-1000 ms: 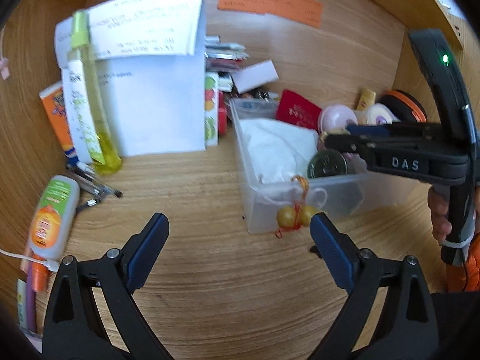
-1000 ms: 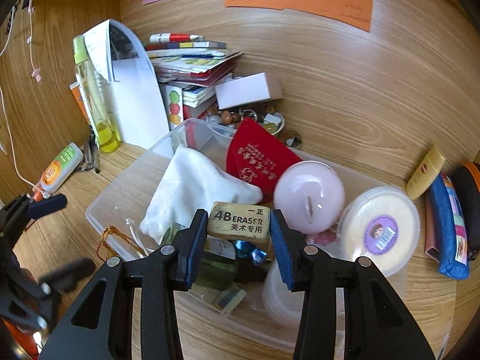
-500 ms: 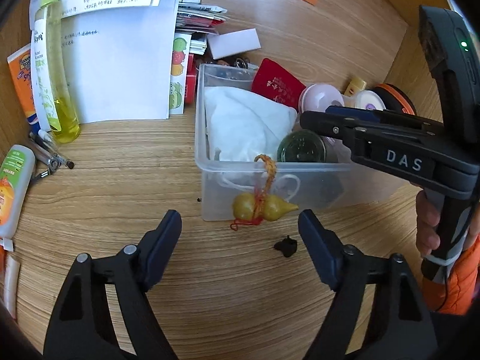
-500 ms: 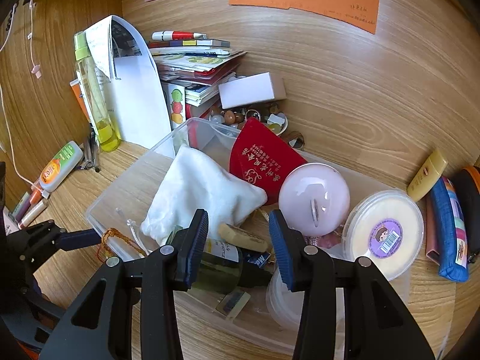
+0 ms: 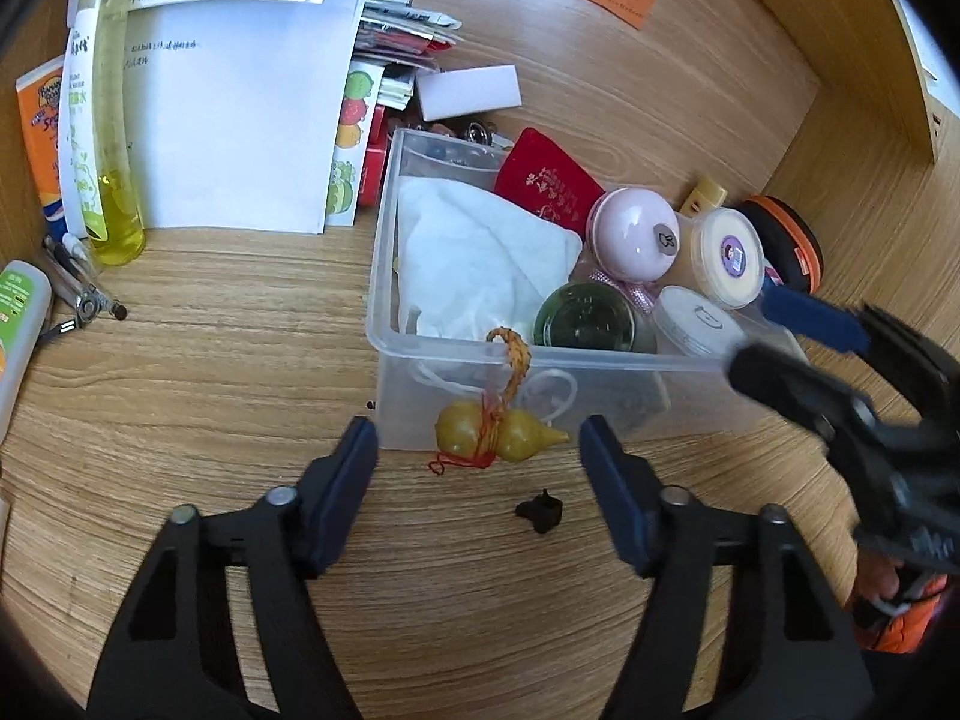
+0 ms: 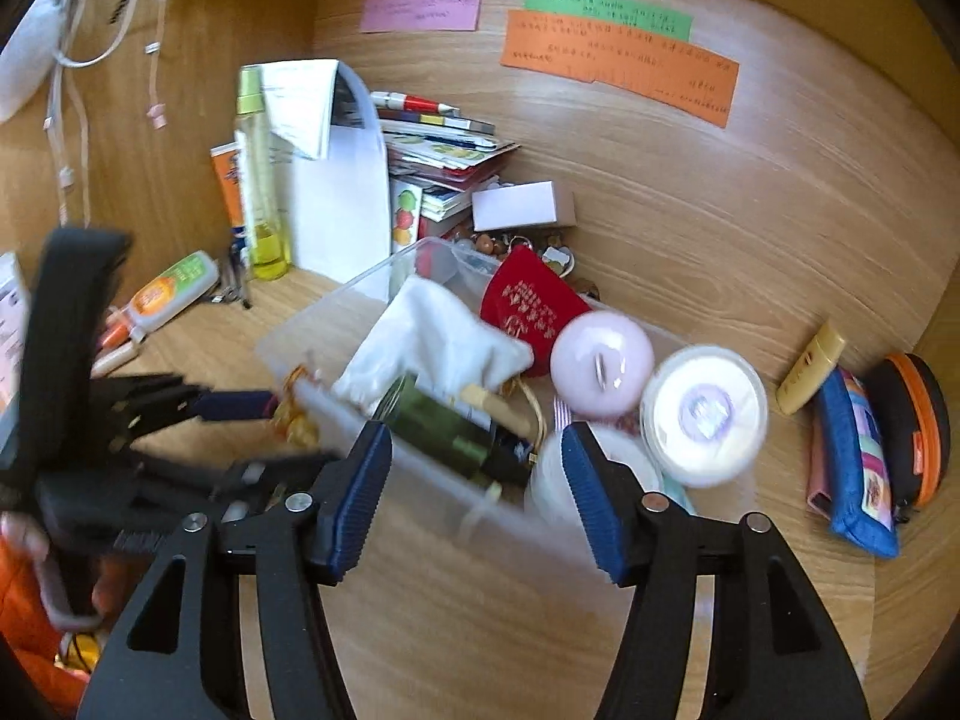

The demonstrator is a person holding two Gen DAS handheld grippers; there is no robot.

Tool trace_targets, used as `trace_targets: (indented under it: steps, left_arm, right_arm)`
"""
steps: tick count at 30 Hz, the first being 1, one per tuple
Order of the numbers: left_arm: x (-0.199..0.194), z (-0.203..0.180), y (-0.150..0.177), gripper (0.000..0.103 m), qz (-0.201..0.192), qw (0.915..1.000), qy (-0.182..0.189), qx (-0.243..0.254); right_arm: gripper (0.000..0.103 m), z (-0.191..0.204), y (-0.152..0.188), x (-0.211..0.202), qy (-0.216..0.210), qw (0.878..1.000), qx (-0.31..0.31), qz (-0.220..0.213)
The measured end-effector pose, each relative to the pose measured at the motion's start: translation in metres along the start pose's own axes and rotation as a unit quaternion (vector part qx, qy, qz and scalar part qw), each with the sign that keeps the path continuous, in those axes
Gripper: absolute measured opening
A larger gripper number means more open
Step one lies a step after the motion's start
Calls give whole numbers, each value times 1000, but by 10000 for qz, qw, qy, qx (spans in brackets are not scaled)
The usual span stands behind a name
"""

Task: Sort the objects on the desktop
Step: 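Carry the white eraser over the clear box and open the right gripper, then grasp the yellow gourd charm with the left gripper while the right grasps the black clip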

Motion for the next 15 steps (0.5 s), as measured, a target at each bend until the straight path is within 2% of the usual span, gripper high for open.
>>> trace_targets:
  steps: [7,15]
  left_arm:
    - [-2,3,-1,59,-59,10000,-41,-58]
    - [-3,8,-1,52,-91,9998,-55,-138]
  right_arm:
    - [58,11,31,-13,-231,9994,-106,221]
    - [58,30,51,19,-528,9956,-161,753]
Point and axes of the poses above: each gripper's, at about its wrist camera, not at the fingertips, and x roughly the way its jaws point, z to its left, y to its underside, the point moved 5 cm from there along x, roughly the way its jaws point, and after that the axes turned 9 degrees about x, right-handed, at the moved point
